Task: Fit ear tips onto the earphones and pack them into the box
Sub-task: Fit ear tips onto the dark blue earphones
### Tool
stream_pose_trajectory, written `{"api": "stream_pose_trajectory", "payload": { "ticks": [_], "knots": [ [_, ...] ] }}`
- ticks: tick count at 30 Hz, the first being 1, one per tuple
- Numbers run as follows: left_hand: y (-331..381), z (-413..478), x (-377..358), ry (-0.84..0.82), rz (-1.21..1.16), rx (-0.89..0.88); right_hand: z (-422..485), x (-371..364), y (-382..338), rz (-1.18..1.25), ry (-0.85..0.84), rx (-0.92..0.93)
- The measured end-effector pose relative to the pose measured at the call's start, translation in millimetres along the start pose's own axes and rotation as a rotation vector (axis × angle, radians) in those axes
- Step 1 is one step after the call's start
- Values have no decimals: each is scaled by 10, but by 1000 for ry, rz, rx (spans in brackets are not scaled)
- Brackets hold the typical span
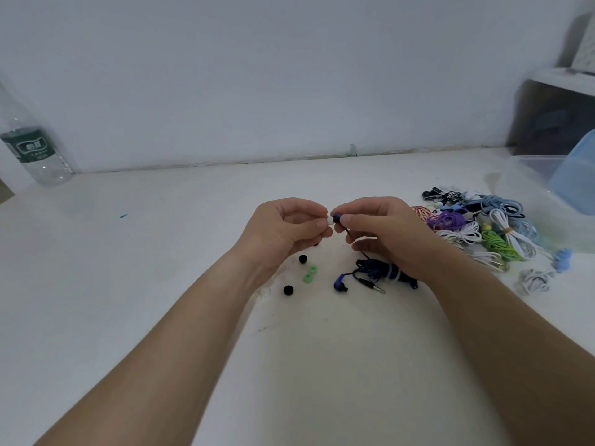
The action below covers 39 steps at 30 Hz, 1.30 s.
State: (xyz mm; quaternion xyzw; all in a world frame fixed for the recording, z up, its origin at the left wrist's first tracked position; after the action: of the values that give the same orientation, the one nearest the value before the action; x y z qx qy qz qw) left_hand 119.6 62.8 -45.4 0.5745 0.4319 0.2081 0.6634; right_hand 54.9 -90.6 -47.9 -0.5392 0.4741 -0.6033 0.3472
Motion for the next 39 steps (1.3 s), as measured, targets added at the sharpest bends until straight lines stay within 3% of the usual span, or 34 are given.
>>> {"api": "stream_pose_trajectory", "payload": {
  "ticks": [13,39],
  "knots": [
    [15,-34,-72,-58,-12,7,2,-8,3,-8,-70,33],
    [20,-20,-56,-41,7,-42,-19,22,-33,-6,-9,58]
  ]
}}
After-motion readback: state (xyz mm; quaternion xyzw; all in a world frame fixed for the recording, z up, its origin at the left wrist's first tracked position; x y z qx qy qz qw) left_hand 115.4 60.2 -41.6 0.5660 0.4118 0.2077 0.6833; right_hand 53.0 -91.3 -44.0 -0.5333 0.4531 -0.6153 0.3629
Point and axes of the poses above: each hand's wrist, its own z-axis towards the middle knuckle, its own x-axis out of the back of the hand, y = z × x, the point moved 7 cm from there along z, towards the middle knuckle, and after that the axes turned 15 degrees about -z, right-handed, at the moved point
